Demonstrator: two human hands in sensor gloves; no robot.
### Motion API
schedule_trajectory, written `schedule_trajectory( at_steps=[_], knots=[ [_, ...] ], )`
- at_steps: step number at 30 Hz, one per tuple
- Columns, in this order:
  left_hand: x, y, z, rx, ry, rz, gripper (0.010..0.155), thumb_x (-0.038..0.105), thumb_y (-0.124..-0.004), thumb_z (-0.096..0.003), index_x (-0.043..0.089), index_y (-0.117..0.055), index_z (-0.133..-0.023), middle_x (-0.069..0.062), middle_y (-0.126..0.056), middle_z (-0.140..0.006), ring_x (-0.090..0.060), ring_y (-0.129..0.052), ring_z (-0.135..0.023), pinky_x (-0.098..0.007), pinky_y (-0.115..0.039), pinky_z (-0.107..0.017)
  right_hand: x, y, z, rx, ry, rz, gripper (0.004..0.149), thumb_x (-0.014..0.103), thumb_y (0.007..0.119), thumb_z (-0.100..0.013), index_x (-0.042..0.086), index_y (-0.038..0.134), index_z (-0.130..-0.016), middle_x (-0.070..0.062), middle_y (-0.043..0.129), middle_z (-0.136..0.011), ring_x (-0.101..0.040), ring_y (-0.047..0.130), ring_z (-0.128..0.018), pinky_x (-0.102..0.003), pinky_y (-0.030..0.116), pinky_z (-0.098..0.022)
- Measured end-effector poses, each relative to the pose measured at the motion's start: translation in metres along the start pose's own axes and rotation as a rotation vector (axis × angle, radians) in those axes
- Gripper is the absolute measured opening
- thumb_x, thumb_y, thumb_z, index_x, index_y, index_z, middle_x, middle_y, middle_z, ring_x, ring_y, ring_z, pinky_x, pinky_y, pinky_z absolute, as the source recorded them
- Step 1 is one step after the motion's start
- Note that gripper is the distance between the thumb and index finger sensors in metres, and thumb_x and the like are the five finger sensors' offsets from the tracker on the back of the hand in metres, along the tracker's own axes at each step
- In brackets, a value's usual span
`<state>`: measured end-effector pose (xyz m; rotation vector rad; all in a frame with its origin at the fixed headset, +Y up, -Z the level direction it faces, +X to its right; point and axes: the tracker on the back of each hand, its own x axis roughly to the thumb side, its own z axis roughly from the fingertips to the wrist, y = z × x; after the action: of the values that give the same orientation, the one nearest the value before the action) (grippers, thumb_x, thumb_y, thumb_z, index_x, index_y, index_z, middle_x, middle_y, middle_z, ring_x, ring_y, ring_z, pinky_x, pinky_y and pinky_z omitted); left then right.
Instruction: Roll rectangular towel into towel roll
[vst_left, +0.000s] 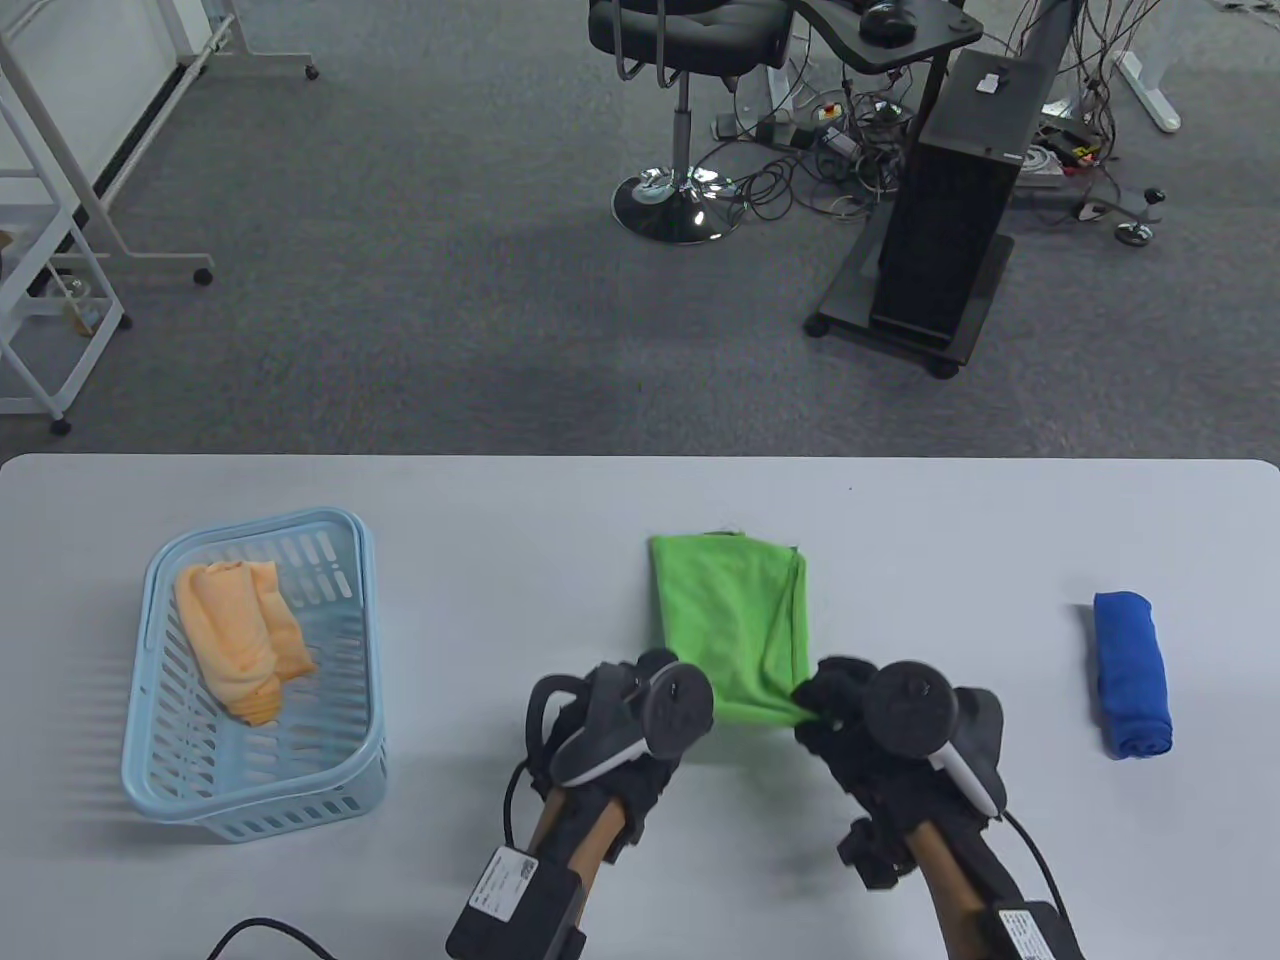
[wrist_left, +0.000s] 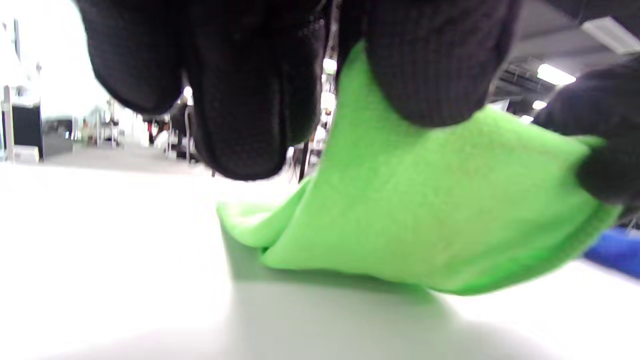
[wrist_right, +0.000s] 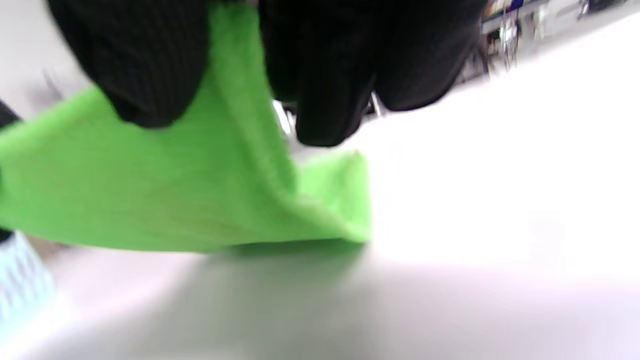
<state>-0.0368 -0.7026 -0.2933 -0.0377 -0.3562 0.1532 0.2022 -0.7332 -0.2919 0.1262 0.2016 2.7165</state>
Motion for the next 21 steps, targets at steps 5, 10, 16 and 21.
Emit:
schedule_trajectory(
  at_steps=[5,10,16,21],
  knots=[
    [0.007,-0.032,0.028,-0.073,0.016,0.003,0.046,0.047,-0.083,-0.0373,0.028,-0.098,-0.076,-0.013,-0.093,-0.09,-0.026,-0.106,-0.06,-0.055,-0.08,-0.052,-0.029,0.006,0.018,-0.012,0.084,0.065,0.051,0.039,0.085,-0.028,0.022,0.086,-0.076,-0.01,0.068,-0.094,-0.022,0.09,-0.075,-0.051,0.074,-0.059],
    [0.007,-0.041,0.037,-0.06,0.069,0.106,0.046,0.046,-0.083,-0.0382,0.026,-0.097,-0.077,-0.014,-0.092,-0.091,-0.029,-0.104,-0.064,-0.056,-0.078,-0.053,-0.032,-0.006,0.032,-0.087,0.052,-0.031,0.048,0.038,0.082,-0.031,0.022,0.084,-0.077,-0.011,0.063,-0.097,-0.024,0.086,-0.079,-0.052,0.071,-0.061],
    [0.005,-0.047,0.041,-0.074,0.072,0.137,0.047,0.046,-0.081,-0.0388,0.026,-0.095,-0.079,-0.014,-0.09,-0.092,-0.03,-0.101,-0.069,-0.057,-0.077,-0.054,-0.01,0.013,0.038,0.156,-0.11,-0.099,0.081,0.052,0.083,-0.029,0.035,0.054,-0.103,-0.008,0.033,-0.109,-0.034,0.053,-0.099,-0.061,0.048,-0.071],
    [-0.007,-0.044,0.044,-0.061,0.111,0.205,0.047,0.045,-0.081,-0.0389,0.025,-0.095,-0.079,-0.015,-0.09,-0.092,-0.032,-0.1,-0.07,-0.058,-0.075,-0.055,0.009,0.033,0.033,0.104,-0.158,0.185,0.061,0.04,0.082,-0.032,0.034,0.07,-0.091,-0.007,0.04,-0.106,-0.032,0.053,-0.098,-0.06,0.046,-0.072]
  ],
)
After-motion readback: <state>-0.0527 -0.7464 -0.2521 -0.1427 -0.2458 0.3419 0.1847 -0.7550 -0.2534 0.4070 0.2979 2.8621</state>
